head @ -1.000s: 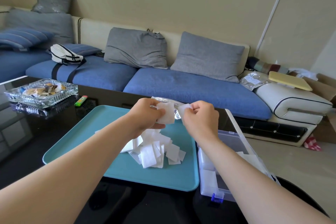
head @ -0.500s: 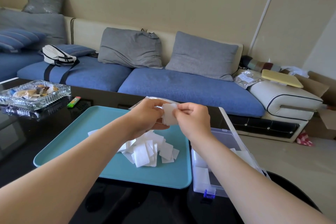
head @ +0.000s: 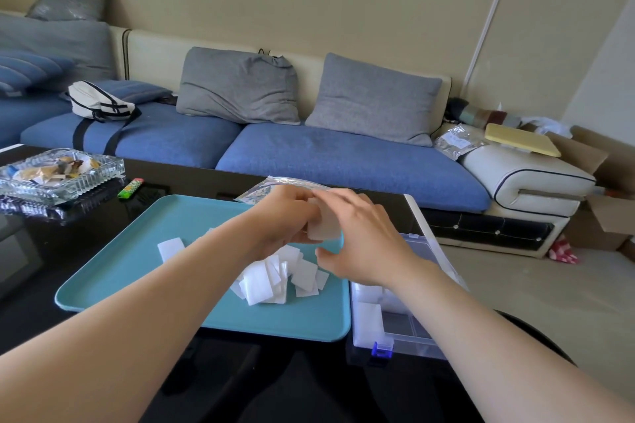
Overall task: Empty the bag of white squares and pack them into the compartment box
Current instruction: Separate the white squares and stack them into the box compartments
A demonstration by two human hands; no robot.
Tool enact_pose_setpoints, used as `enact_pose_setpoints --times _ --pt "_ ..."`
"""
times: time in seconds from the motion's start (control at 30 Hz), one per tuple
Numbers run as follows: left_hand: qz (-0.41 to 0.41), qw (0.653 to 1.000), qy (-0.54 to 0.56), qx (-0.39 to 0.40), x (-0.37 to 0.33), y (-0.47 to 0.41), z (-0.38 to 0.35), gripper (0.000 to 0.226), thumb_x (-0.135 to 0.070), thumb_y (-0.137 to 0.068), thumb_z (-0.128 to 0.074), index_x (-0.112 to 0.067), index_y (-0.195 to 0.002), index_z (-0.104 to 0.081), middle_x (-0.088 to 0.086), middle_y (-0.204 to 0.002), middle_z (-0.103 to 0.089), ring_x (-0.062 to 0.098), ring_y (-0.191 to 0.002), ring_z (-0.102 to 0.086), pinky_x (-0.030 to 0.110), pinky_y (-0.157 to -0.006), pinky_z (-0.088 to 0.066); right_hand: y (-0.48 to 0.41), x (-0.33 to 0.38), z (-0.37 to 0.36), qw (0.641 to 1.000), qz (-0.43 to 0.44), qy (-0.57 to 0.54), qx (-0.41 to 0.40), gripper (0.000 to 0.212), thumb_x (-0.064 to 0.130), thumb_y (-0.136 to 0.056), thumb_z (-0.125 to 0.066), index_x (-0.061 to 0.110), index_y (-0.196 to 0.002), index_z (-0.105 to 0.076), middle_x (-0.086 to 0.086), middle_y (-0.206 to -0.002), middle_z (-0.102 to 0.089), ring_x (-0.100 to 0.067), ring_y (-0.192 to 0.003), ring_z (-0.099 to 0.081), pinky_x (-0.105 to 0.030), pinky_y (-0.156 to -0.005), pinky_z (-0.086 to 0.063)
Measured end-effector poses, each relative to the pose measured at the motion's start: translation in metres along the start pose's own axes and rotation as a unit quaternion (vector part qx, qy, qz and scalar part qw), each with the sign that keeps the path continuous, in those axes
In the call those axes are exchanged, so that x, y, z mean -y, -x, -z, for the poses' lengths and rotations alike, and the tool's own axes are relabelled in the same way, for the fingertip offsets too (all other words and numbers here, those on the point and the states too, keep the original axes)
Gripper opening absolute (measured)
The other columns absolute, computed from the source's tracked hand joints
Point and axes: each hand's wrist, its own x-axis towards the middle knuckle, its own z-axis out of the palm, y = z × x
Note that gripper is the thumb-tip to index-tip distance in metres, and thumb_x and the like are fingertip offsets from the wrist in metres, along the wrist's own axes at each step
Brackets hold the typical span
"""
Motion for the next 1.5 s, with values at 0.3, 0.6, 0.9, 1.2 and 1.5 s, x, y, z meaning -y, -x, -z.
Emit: enact_pose_setpoints --times 0.3,0.6,0.9,1.2,1.5 --pt "0.026 0.996 0.002 0.086 -0.002 0.005 -0.05 0.024 0.01 -0.096 -0.057 0.006 -0.117 -0.068 0.027 -0.117 -0.072 0.037 -0.103 -0.074 0.044 -0.088 -0.063 0.037 -0.025 0.027 0.998 -0.036 -0.033 -0.043 0.058 0.05 -0.072 -0.086 0.032 -0.122 -0.064 0.006 -0.109 -0.067 -0.02 -0.103 -0.062 -0.044 -0.087 -0.054" --pt "-0.007 0.994 -0.056 0.09 -0.007 0.02 -0.084 0.013 0.003 -0.098 -0.064 -0.008 -0.101 -0.069 0.026 -0.119 -0.071 0.029 -0.098 -0.071 0.044 -0.094 -0.061 0.062 -0.045 0.042 0.981 -0.123 -0.148 -0.024 0.034 0.041 -0.078 -0.086 0.031 -0.109 -0.075 0.014 -0.093 -0.075 -0.006 -0.089 -0.068 -0.034 -0.083 -0.059" --pt "-0.063 0.905 -0.384 0.172 0.001 0.019 -0.072 0.026 -0.014 -0.097 -0.068 -0.014 -0.123 -0.063 0.006 -0.109 -0.071 0.017 -0.081 -0.074 0.029 -0.078 -0.062 0.074 -0.062 0.036 0.909 -0.283 -0.296 0.08 0.025 0.007 -0.093 -0.068 0.028 -0.1 -0.08 -0.005 -0.104 -0.076 -0.023 -0.094 -0.076 -0.038 -0.077 -0.067" --pt "-0.033 0.833 -0.507 0.218 0.015 0.021 -0.061 0.073 -0.042 -0.07 -0.094 -0.033 -0.124 -0.045 -0.015 -0.115 -0.059 0.006 -0.093 -0.062 0.032 -0.085 -0.054 0.075 -0.049 0.006 0.896 -0.304 -0.305 0.11 0.014 0.005 -0.091 -0.08 0.013 -0.102 -0.076 -0.012 -0.097 -0.074 -0.026 -0.078 -0.077 -0.039 -0.074 -0.067" --pt "-0.076 0.816 -0.515 0.251 0.012 0.026 -0.056 0.05 -0.042 -0.078 -0.089 -0.036 -0.119 -0.061 -0.014 -0.116 -0.057 0.001 -0.092 -0.064 0.03 -0.09 -0.055 0.073 -0.04 -0.006 0.972 -0.174 -0.061 0.148 0.015 0.019 -0.08 -0.084 0.021 -0.084 -0.07 0.003 -0.082 -0.068 -0.023 -0.086 -0.062 -0.04 -0.076 -0.061"
